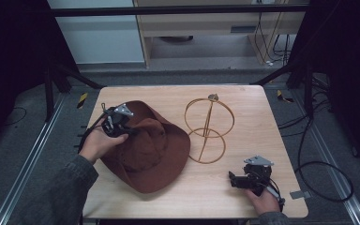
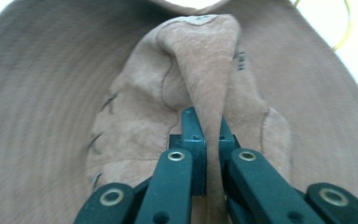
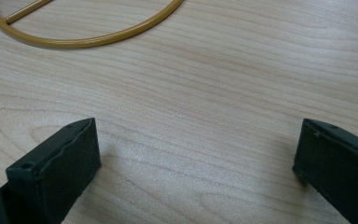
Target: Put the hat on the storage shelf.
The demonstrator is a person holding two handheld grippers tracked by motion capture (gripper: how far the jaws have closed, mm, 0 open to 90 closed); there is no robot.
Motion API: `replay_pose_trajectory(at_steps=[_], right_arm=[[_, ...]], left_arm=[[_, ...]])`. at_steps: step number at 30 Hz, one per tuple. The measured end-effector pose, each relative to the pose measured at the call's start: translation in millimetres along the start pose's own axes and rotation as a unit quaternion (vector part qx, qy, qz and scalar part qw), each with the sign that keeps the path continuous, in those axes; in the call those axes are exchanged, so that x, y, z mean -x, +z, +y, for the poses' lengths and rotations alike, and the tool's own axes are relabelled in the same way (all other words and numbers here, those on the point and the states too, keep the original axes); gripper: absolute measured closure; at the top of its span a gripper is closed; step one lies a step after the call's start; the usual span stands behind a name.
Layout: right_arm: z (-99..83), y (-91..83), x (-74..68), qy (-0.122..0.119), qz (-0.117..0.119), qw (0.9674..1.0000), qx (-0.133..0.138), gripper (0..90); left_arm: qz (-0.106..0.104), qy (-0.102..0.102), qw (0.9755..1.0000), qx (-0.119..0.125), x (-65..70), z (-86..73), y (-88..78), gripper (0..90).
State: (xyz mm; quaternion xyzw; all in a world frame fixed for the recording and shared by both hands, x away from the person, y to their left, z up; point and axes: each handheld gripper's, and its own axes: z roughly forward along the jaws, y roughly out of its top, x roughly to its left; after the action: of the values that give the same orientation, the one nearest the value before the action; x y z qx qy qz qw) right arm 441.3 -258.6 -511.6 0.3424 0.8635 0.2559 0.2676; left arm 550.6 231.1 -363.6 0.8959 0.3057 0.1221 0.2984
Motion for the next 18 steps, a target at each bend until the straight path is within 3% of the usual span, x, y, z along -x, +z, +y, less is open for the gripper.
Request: replay_pose_trajectory(at_steps=[11,18], right_arm=[[0.0,0.0,0.0,0.0,0.0,1.0,0.0,0.4],[0.0,0.0,0.0,0.0,0.0,1.0,0.0,0.4]], left_arm=[[0.034,-0.005,0.9981,0.05,-3.5,8.1,-52.3,88.6],[0.048,0.008,0.9964,0.069,-1.7,15.8,-84.8,88.7]])
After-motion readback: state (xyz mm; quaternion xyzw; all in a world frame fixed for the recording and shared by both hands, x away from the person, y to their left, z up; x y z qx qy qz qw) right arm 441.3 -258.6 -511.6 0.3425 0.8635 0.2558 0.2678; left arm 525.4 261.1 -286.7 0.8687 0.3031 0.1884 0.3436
